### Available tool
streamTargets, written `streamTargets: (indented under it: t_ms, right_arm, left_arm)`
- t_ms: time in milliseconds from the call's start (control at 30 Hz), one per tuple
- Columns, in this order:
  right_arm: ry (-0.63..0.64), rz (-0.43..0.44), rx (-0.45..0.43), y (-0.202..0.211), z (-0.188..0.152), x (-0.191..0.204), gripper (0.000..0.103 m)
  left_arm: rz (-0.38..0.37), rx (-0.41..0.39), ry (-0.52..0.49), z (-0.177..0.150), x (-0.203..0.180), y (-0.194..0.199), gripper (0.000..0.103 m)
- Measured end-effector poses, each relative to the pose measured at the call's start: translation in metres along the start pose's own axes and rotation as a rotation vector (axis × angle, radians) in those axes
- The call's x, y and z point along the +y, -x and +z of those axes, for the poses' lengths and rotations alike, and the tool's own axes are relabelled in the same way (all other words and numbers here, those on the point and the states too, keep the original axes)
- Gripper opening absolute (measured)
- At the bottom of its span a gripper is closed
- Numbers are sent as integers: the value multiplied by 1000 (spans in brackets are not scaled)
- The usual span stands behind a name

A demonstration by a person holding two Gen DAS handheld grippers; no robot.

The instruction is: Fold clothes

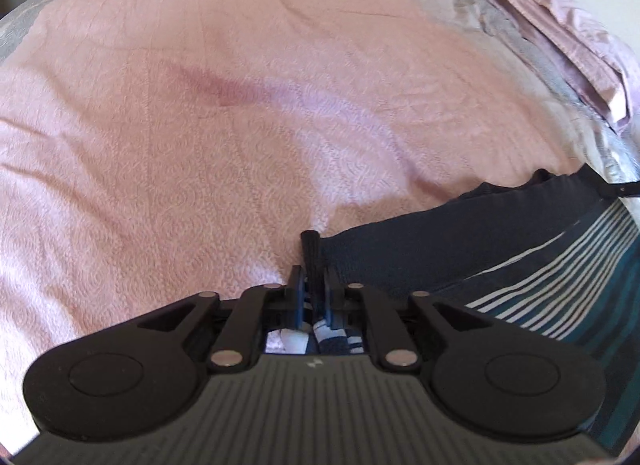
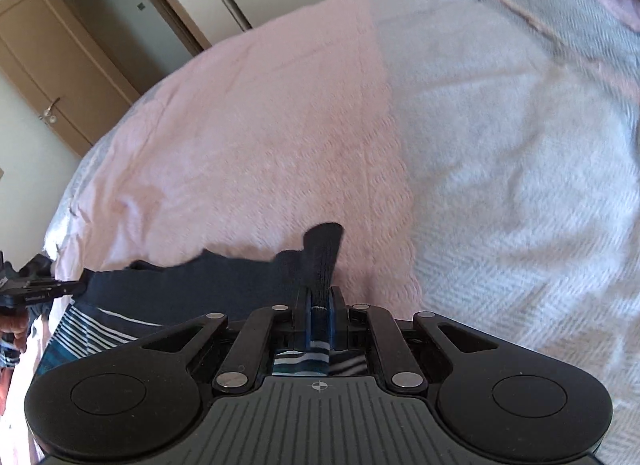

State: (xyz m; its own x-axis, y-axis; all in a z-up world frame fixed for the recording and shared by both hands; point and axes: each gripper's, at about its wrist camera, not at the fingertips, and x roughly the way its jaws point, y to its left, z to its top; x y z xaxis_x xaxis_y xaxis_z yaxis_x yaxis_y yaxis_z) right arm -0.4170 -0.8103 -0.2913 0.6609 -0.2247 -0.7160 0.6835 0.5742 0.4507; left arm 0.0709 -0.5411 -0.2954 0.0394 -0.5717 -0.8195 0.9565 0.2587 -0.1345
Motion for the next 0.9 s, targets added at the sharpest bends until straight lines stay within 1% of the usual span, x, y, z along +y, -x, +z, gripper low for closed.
streamTargets:
  t_ms: [67, 100, 133, 167, 200, 300, 367, 467, 567, 633, 667, 700, 733, 767, 800, 833, 900]
  right_arm:
    - [-1, -14, -1, 7, -1, 1, 14]
    - [20, -33, -1, 15, -2, 4, 27]
    - [44, -55, -1, 22, -2, 8, 37]
    - [59, -53, -4, 33, -4, 13, 41]
    - [72, -46, -8, 44, -6, 18, 43]
    - [108, -18, 2, 75, -22, 36, 44]
    - [118, 22, 25, 91, -42, 50, 45]
    - [125, 96, 83, 101, -77, 69, 45]
    - [100, 134, 154, 96, -115, 76, 45]
    - [79, 120, 186, 88, -137, 73, 45]
    - [53, 120, 182, 86, -143, 68, 45]
    - [8, 122, 173, 87, -144, 62, 45]
    - [-40, 124, 164, 87, -144, 57, 45]
    - [-48, 102, 156, 91, -141, 59, 45]
    - [-47, 75, 148, 95, -138, 63, 45]
    - [-11, 44, 141, 101, -134, 72, 46]
    - [59, -9, 129, 110, -130, 90, 46]
  left_arm:
    - [29, -5, 14, 1, 1, 9, 25]
    - [43, -5, 20, 2, 0, 18, 26]
    - [57, -5, 25, 2, 0, 28, 25]
    - [70, -5, 31, 3, -1, 37, 24]
    - [56, -6, 39, -6, -5, 49, 24]
    - [14, -11, 63, -31, -18, 85, 28]
    - [-15, -14, 79, -48, -26, 109, 30]
    - [-57, -17, 102, -73, -39, 144, 32]
    - [-86, 69, 60, -111, -60, 137, 32]
    - [-71, 135, -2, -131, -68, 121, 32]
    - [-60, 165, -30, -140, -71, 113, 32]
    - [-62, 176, -35, -145, -70, 108, 33]
    - [-73, 167, -30, -149, -65, 106, 35]
    - [-83, 162, -22, -149, -61, 107, 38]
    - [-92, 157, -15, -149, -57, 108, 39]
    - [-102, 153, -8, -149, -53, 109, 39]
    - [-133, 147, -33, -149, -47, 114, 39]
